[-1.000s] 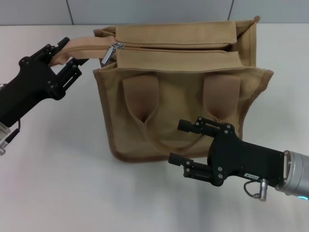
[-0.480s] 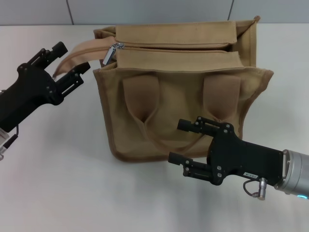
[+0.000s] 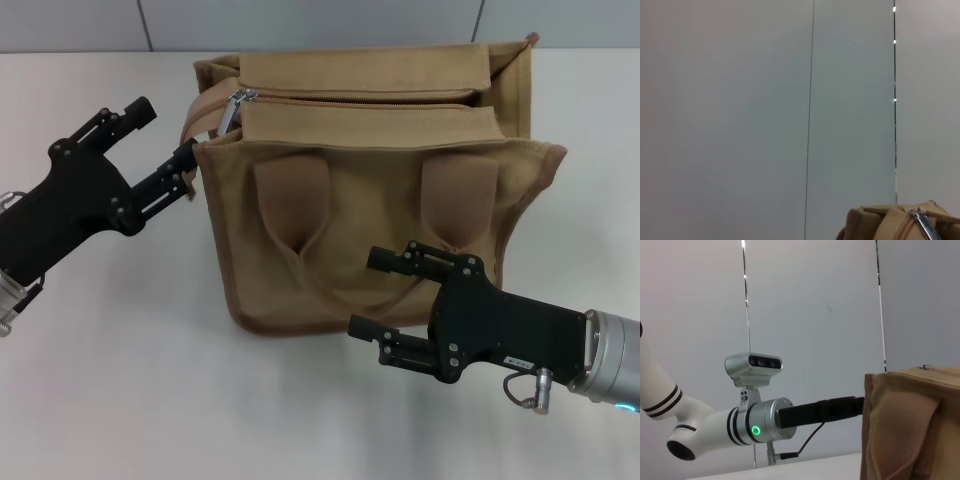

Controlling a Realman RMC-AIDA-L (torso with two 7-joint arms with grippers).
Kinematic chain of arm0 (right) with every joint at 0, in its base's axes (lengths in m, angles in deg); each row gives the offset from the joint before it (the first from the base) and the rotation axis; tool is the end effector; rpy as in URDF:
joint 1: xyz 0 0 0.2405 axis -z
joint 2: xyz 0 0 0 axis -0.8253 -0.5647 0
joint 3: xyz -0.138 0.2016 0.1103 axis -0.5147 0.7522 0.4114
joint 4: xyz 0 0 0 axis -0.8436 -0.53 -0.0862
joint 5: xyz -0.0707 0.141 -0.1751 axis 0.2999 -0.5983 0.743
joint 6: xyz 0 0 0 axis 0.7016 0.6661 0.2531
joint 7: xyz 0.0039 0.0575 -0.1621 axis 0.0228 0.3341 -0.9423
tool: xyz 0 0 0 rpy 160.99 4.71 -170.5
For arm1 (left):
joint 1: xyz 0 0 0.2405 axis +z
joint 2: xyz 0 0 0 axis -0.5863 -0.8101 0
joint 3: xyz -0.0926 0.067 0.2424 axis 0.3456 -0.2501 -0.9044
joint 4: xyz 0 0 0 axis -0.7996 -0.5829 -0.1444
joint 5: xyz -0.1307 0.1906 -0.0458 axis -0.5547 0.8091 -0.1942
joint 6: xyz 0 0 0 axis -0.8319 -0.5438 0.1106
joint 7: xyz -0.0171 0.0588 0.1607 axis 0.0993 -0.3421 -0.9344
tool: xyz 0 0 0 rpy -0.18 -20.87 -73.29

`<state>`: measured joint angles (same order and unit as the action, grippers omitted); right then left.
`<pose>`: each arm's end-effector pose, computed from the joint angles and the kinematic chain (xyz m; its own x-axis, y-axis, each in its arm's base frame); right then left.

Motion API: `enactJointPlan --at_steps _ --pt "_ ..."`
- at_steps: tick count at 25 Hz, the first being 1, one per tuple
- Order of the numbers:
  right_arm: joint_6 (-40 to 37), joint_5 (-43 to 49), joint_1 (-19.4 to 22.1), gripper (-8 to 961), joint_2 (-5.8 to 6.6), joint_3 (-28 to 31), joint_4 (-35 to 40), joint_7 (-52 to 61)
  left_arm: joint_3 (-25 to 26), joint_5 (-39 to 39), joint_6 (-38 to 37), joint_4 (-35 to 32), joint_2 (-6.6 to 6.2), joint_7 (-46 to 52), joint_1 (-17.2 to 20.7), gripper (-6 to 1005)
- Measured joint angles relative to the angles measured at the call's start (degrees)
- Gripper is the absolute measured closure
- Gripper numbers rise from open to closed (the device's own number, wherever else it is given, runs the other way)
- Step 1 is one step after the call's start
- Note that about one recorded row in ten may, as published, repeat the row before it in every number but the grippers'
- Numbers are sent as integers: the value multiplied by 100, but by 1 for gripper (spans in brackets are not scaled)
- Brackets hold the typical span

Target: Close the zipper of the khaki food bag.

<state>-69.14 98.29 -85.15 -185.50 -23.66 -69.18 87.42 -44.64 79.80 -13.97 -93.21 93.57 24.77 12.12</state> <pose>0.2615 0.2760 -0.1102 0.6754 -0.0135 -0.7373 -0.2305 -0.9536 -0.1937 -0.3040 0.3243 -0.0185 0.6045 -0.0714 0.7934 0.4945 -0.7472 -0.4440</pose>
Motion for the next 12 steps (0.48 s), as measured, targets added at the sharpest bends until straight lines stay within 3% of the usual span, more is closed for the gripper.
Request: enactJointPlan --at_steps 12 --pt "194 0 -79 251 0 0 -55 0 -47 -61 35 54 0 4 -120 273"
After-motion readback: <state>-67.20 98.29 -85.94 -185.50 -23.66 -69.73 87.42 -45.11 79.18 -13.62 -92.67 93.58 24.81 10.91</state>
